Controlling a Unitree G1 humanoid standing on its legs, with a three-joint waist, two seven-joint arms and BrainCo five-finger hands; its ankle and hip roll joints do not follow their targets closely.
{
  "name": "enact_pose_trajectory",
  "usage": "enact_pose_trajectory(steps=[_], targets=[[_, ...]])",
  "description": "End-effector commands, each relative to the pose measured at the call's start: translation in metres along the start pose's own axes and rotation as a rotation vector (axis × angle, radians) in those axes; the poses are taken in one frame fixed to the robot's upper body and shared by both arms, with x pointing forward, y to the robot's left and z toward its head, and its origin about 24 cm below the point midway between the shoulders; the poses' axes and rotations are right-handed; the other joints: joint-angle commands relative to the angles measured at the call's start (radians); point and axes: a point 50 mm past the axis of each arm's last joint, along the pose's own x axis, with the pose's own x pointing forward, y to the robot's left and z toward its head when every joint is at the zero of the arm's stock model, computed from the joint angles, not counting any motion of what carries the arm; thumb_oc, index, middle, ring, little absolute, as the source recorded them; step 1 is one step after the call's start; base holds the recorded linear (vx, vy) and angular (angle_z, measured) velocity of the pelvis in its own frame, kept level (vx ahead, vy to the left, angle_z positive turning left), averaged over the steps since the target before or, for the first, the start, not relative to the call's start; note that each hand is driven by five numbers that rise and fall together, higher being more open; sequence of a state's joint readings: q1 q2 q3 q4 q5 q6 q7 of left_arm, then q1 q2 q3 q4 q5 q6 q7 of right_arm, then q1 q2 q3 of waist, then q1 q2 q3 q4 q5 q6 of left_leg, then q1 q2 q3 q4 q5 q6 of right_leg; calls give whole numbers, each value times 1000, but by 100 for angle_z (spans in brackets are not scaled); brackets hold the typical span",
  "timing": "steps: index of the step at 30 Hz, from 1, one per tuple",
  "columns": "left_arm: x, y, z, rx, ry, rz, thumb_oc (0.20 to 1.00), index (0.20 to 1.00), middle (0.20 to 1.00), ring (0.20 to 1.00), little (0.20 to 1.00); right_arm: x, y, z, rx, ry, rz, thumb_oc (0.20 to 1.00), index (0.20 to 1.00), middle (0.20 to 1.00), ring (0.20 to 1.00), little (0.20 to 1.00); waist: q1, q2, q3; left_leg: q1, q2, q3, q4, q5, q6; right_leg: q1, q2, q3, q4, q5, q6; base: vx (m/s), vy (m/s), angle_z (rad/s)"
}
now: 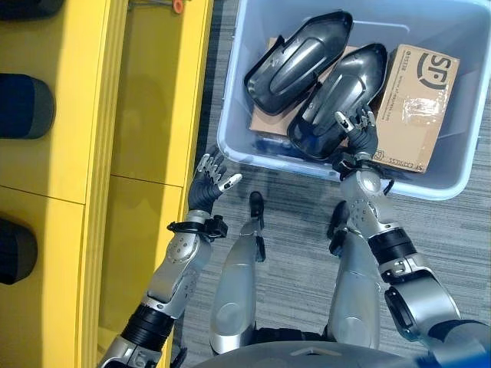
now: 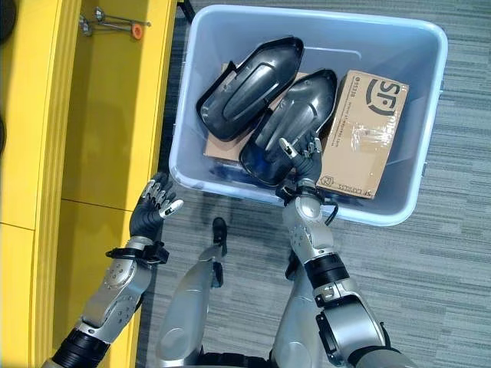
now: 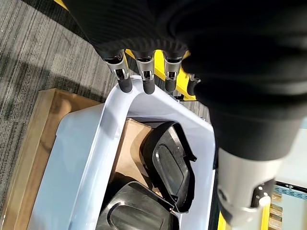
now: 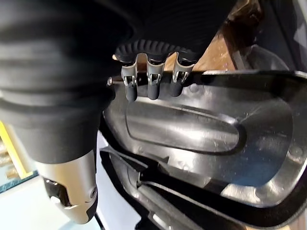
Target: Move parts from the plastic box to the shelf.
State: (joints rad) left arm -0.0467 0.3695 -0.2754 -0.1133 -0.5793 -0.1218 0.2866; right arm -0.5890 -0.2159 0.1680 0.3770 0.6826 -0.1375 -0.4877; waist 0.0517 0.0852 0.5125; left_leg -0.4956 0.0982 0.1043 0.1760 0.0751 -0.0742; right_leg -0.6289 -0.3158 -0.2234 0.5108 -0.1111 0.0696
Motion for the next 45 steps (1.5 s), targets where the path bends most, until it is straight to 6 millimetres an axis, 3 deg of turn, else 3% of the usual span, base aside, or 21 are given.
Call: enact_pose_trajectory(steps=[1, 18, 24, 45], targets=[[-2, -5, 31, -7, -136, -58, 1000, 1000, 1000, 1000, 1000, 3, 6, 15, 28, -95, -2, 1000, 1000, 1000, 1000, 1000, 3, -17, 7, -32, 65, -12, 132, -151, -10, 196, -51, 13, -248, 51, 97, 38, 28, 0], [2, -9, 35, -13, -157, -50, 1000, 1000, 1000, 1000, 1000, 0, 11, 15, 76, -107, -47, 1000, 1000, 1000, 1000, 1000, -21, -21, 7, -65, 63, -3, 146, -164, -6, 149, -44, 31, -225, 44, 96, 2, 1, 0], [2, -9, 36, -5, -166, -38, 1000, 1000, 1000, 1000, 1000, -13, 14, 4, 101, -77, -9, 1000, 1000, 1000, 1000, 1000, -33, -30, 7, -73, 62, -2, 153, -165, -3, 142, -42, 36, -225, 47, 97, 0, 0, 1], [1, -10, 40, -19, -184, -48, 1000, 1000, 1000, 1000, 1000, 10, 17, 11, -14, -78, -59, 1000, 1000, 1000, 1000, 1000, -13, -20, 7, -106, 55, -11, 153, -163, -2, 118, -39, 33, -217, 43, 97, 0, 0, 0]])
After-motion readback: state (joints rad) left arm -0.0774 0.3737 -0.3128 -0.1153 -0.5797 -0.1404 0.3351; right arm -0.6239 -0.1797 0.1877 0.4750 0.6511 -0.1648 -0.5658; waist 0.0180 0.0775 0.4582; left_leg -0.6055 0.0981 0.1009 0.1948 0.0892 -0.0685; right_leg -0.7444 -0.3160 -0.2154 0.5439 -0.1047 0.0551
